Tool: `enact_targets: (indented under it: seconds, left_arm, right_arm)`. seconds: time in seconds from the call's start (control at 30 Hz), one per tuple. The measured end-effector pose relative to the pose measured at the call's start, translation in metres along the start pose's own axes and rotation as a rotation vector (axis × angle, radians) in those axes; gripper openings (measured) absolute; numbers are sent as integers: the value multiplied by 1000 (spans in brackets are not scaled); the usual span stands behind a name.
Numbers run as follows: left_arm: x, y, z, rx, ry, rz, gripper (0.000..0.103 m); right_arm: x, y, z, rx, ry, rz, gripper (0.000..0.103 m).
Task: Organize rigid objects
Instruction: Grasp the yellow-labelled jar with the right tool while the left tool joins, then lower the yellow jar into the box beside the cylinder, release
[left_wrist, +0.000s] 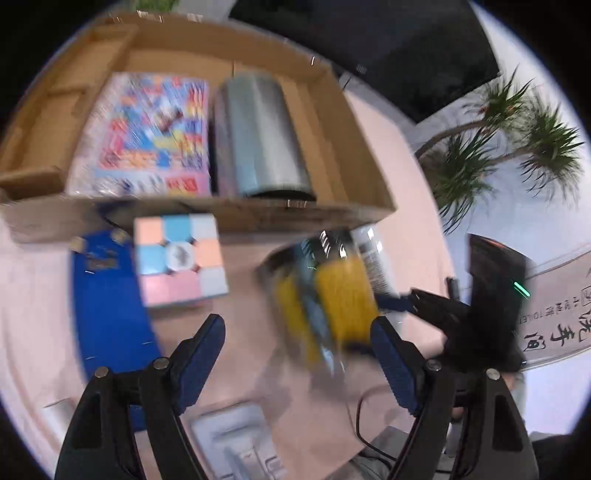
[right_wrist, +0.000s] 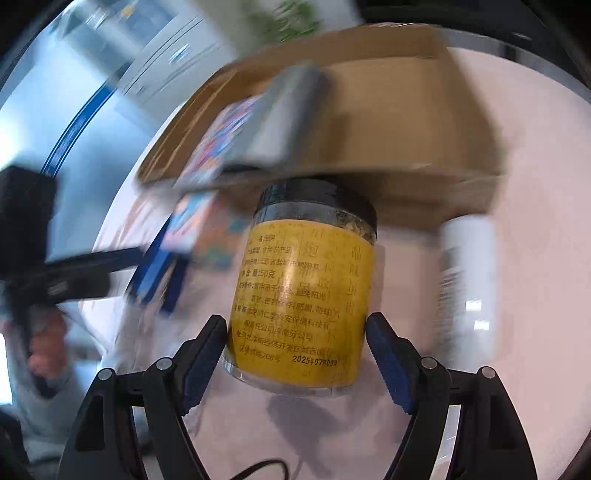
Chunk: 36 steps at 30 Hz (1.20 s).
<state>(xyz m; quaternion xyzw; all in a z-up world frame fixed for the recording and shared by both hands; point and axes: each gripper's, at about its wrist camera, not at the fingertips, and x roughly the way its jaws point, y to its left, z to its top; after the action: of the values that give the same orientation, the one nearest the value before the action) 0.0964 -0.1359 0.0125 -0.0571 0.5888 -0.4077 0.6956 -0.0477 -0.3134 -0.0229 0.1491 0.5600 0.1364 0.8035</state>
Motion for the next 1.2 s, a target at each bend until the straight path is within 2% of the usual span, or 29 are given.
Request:
enact_targets:
  seconds: [0.1, 0.17, 0.27, 0.37, 0.43, 0.5, 0.53, 0.63, 0.73, 0.8, 0.9, 1.0, 1.1, 1.2]
  left_arm:
    - [21, 6, 3, -32, 60, -7, 80]
    - [28, 9, 2, -37, 81, 7, 81]
    - [31, 12, -3, -45, 99, -14, 81]
    - [30, 10, -9, -44, 89, -3, 81]
    - [29, 4, -10, -40, 56, 15, 82]
    - [15, -4, -12, -25, 16, 5, 82]
    - [6, -8, -9, -6, -12, 2, 82]
    - [-25, -45, 10, 91, -124, 16, 82]
    - [-51, -82, 45, 215, -229, 34, 81]
    - [-56, -94, 75, 240, -248, 7, 81]
    - [-45, -99, 117, 244, -229, -25, 81]
    - [-21, -90, 142, 225, -179, -26, 81]
    - [8, -67, 155, 177, -107, -31, 80]
    - [42, -40, 157, 98, -15, -35, 80]
  right_arm:
    - [6, 19, -9, -63, 42, 93, 77]
    - [7, 5, -10, 19, 44, 177, 78]
    - [24, -6, -6, 99, 77, 248, 85]
    - [42, 11, -5, 54, 117, 188, 86]
    - [44, 16, -5, 63, 105, 168, 86]
    - [34, 19, -8, 56, 77, 139, 85]
    - [29, 22, 1, 48, 57, 126, 85]
    - [-12, 31, 15, 8, -50, 95, 85]
    - [-60, 37, 41, -37, -185, 49, 85]
    - [-89, 33, 65, -51, -263, 15, 85]
    - [-104, 21, 100, -27, -300, -8, 85]
    - [-101, -3, 123, 17, -285, -5, 85]
    - [-76, -36, 136, 78, -229, 12, 85]
    - [-28, -49, 140, 136, -161, 20, 85]
